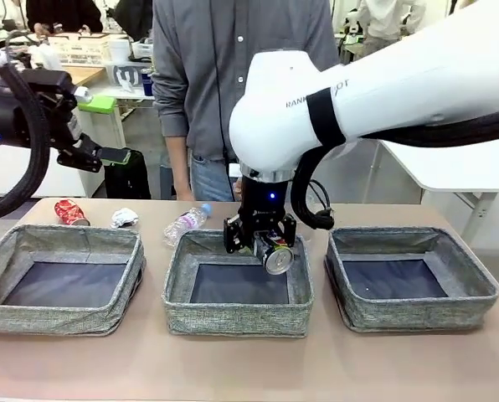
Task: Sort the waste into the appropriate baskets.
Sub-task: Place the picked waste into the Fabric basket indicated by the person.
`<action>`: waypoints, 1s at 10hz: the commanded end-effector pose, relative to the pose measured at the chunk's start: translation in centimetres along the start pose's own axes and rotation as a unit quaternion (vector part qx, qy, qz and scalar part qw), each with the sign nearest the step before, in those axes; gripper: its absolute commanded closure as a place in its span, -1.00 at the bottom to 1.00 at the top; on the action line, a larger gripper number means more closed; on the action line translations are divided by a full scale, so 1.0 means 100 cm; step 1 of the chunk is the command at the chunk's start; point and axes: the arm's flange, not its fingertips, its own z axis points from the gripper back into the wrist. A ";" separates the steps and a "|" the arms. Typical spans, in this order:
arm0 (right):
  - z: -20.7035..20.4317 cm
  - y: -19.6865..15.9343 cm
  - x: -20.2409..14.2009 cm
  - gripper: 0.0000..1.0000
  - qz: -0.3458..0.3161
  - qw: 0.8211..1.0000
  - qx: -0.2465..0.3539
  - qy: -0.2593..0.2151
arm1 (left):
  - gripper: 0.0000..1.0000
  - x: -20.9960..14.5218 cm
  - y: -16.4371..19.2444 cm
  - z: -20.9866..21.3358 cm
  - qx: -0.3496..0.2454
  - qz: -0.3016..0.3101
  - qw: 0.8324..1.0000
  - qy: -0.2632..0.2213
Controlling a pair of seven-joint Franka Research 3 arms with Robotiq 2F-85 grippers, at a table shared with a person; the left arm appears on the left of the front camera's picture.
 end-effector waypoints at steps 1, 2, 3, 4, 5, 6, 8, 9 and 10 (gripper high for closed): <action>-0.007 0.009 0.018 0.89 0.008 1.000 -0.011 0.026 | -1.00 0.000 -0.001 -0.002 -0.006 -0.011 1.000 0.000; -0.006 0.011 0.019 0.89 0.018 1.000 -0.011 0.023 | -1.00 0.000 -0.001 -0.002 -0.006 -0.011 1.000 0.000; -0.003 0.010 0.019 0.89 0.017 1.000 -0.008 0.018 | -1.00 0.000 -0.001 -0.002 -0.006 -0.011 1.000 0.000; -0.001 0.008 0.019 0.89 0.015 1.000 -0.006 0.015 | -1.00 0.000 -0.001 -0.002 -0.006 -0.011 1.000 0.000; 0.000 0.008 0.019 0.89 0.015 1.000 -0.007 0.014 | -1.00 0.000 -0.001 -0.002 -0.006 -0.011 1.000 0.000; 0.000 0.008 0.019 0.89 0.013 1.000 -0.007 0.014 | -1.00 0.000 -0.001 -0.002 -0.006 -0.011 1.000 0.000; 0.003 0.005 0.021 -0.20 0.007 1.000 0.001 0.005 | -1.00 0.000 -0.001 -0.002 -0.006 -0.011 1.000 0.000; 0.004 0.004 0.021 -0.55 0.004 1.000 0.002 0.002 | -1.00 0.000 -0.001 -0.002 -0.006 -0.011 1.000 0.000; 0.005 0.003 0.022 -1.00 0.001 1.000 -0.003 0.002 | -1.00 0.000 -0.001 -0.002 -0.006 -0.011 1.000 0.000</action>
